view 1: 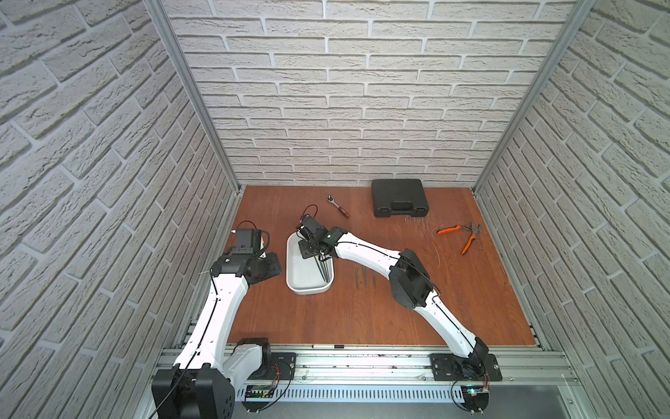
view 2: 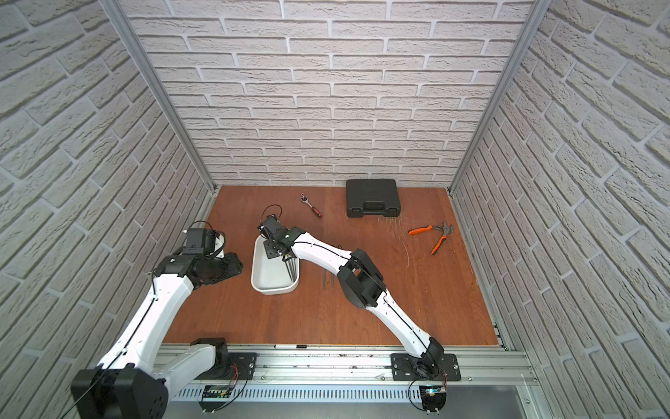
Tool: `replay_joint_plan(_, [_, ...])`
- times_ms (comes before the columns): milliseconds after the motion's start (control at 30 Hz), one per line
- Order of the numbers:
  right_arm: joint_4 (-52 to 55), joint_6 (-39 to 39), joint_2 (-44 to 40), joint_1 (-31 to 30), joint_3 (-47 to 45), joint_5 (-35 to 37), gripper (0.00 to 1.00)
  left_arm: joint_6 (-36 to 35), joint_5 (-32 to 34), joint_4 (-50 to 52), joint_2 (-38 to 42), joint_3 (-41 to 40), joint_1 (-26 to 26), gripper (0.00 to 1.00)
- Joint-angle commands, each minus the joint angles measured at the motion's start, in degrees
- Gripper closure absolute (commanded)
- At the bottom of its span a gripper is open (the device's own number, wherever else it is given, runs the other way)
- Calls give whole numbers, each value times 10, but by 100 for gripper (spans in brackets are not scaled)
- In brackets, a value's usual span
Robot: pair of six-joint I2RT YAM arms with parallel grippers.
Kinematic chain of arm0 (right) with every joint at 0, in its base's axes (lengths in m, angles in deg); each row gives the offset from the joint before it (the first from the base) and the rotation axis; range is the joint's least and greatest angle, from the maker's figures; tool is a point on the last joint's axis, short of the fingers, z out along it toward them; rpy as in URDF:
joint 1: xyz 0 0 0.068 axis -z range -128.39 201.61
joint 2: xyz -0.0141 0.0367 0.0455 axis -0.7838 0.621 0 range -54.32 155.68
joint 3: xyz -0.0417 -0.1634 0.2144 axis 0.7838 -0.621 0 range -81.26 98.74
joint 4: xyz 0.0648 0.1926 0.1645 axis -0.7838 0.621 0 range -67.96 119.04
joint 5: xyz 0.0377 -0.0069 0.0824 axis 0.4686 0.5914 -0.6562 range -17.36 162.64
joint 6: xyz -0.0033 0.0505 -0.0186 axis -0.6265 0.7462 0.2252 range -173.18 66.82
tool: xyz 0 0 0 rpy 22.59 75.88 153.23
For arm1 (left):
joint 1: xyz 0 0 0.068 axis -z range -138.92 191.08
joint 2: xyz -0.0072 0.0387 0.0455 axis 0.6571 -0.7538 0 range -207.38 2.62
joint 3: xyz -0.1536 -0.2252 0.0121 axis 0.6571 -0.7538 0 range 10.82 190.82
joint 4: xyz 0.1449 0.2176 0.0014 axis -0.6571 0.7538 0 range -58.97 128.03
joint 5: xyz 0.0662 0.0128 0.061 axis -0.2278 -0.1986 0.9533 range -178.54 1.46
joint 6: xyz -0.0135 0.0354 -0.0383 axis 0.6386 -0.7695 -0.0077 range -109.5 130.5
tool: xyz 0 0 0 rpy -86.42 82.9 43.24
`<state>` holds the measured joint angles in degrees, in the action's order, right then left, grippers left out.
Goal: Take the file tool out of the storage box
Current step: Pick up the file tool from the storage box.
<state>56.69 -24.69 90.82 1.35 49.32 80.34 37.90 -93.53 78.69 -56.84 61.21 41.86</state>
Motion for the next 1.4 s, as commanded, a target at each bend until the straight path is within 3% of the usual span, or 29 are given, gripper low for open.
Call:
replay_joint_plan(0, [14, -8, 18, -4, 15, 9, 60, -11, 9, 5, 7, -2, 1, 45])
replay_joint_plan(533, [28, -9, 43, -6, 21, 9, 60, -13, 10, 5, 10, -8, 0, 45])
replay_joint_plan(767, [23, -14, 57, -18, 37, -27, 61, -13, 11, 5, 11, -11, 0, 46])
replay_joint_plan(1067, [1, -19, 30, -32, 33, -9, 61, -13, 10, 5, 11, -11, 0, 45])
replay_joint_plan(1367, [-33, -72, -27, -33, 13, 11, 57, -11, 10, 5, 15, -12, -1, 45])
